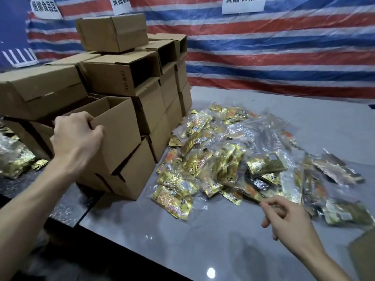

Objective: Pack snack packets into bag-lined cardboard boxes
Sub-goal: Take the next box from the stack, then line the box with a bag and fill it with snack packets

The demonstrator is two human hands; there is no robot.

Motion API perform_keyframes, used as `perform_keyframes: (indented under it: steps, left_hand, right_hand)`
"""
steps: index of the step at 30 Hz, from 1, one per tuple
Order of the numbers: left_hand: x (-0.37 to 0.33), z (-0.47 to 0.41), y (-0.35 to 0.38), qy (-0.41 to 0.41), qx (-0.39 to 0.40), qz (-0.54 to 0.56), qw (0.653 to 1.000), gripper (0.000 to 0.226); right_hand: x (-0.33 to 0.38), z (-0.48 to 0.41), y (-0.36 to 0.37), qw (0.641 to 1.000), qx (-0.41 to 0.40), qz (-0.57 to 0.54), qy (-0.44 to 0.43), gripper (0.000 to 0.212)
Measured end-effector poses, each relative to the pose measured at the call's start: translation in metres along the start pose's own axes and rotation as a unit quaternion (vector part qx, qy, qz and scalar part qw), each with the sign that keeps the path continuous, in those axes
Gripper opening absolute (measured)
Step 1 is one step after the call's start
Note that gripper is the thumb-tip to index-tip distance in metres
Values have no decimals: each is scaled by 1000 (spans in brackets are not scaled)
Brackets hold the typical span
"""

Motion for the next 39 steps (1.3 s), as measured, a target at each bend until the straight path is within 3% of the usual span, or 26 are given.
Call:
perform_keyframes:
  steps: [2, 5, 8, 12, 15, 19, 23, 26, 28, 33, 36, 39]
  left_hand:
    - [4, -1, -9, 28, -14, 10, 999, 33]
    - [16, 0, -20, 16, 23, 38, 999, 52]
    - [8, 16, -39, 76, 46, 17, 996, 62]
    - [-38, 67, -76, 214, 23, 54, 975, 39]
    - [-72, 110, -84, 289, 80, 142, 943, 25]
    - [-91, 161, -44, 370, 190, 262, 871, 14]
    - [-95, 209, 9, 361, 266, 367, 815, 10]
    - [-99, 235, 38, 366, 294, 402, 786, 9]
    - [-102, 250, 55, 382, 309, 398, 775, 9]
    - [-104, 285, 82, 309, 415, 363, 775, 12]
    - [-104, 289, 91, 293, 394, 382, 783, 29]
    - [-101, 286, 99, 302, 382, 395, 779, 30]
  right_hand:
    - [-2, -1, -1, 1000, -3, 3, 1, 18]
    - [-3, -2, -1, 1000, -10, 1, 4, 17]
    - [-2, -1, 1, 1000, -10, -2, 1, 16]
    - [5, -1, 2, 1000, -18, -25, 2, 13]
    - [11, -1, 1, 998, -32, -51, -1, 11]
    - [8, -4, -6, 994, -34, -96, 49, 49]
    - [-5, 0, -27, 969, -3, -188, 160, 53]
    - [-22, 2, -43, 954, 11, -207, 218, 31]
    - [-35, 2, -52, 949, 1, -161, 270, 28]
    - [-74, 0, -44, 930, 6, 9, 366, 15]
    - [-76, -6, -36, 925, -3, 15, 381, 26]
    - [-80, -13, -33, 921, -15, 17, 388, 31]
Point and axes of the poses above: each hand's wrist, its own z-axis away from the middle knuckle, its own y-axis out of the palm, x = y × z, the point moved 1 cm from there along -z, towards the middle knuckle, and after that the axes turned 13 degrees about -x, right-handed, at the moved point
